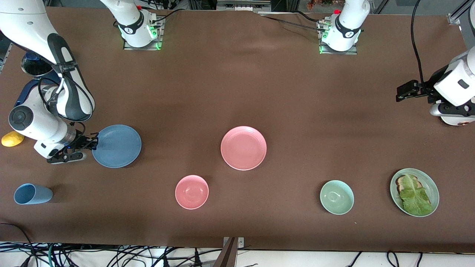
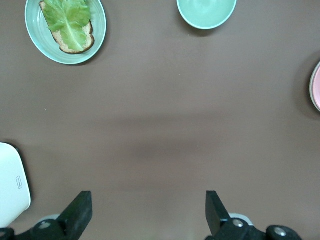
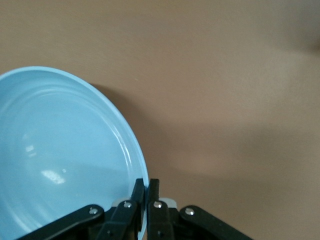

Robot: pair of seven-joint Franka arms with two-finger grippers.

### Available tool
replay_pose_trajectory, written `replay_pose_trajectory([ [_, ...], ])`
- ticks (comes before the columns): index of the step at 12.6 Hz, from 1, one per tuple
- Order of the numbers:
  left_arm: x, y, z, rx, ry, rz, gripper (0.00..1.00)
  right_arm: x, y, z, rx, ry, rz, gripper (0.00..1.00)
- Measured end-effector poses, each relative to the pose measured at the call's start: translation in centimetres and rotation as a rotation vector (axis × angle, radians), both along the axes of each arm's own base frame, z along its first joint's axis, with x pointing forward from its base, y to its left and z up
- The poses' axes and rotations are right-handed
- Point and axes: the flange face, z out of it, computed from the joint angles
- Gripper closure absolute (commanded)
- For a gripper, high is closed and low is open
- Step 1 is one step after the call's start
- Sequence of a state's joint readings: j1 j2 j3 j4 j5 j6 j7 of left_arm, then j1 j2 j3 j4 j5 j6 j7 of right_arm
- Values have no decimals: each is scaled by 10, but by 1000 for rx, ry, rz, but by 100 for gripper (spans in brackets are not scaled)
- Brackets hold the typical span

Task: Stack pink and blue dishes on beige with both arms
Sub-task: 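Lift the blue plate with the right gripper toward the stacked plates, then lower the blue plate onto the pink plate with the right gripper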

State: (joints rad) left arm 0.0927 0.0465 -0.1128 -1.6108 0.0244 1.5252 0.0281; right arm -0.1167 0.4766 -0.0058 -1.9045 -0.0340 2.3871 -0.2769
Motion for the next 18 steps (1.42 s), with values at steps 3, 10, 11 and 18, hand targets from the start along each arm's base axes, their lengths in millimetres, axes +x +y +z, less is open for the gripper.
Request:
replay_pose_trajectory([
  [3, -17, -2, 10, 2, -18, -35, 0, -1, 26, 46, 50, 15, 4, 100],
  [10, -14, -5, 9, 1, -58, -52, 0, 2, 104, 113, 168, 59, -34, 100],
  [11, -13, -5, 10, 1, -62, -53, 0, 3, 128, 118, 168, 59, -58, 100],
  [18, -6, -6, 13, 0, -116, -57, 0, -16, 331, 104, 148, 100, -309, 100],
])
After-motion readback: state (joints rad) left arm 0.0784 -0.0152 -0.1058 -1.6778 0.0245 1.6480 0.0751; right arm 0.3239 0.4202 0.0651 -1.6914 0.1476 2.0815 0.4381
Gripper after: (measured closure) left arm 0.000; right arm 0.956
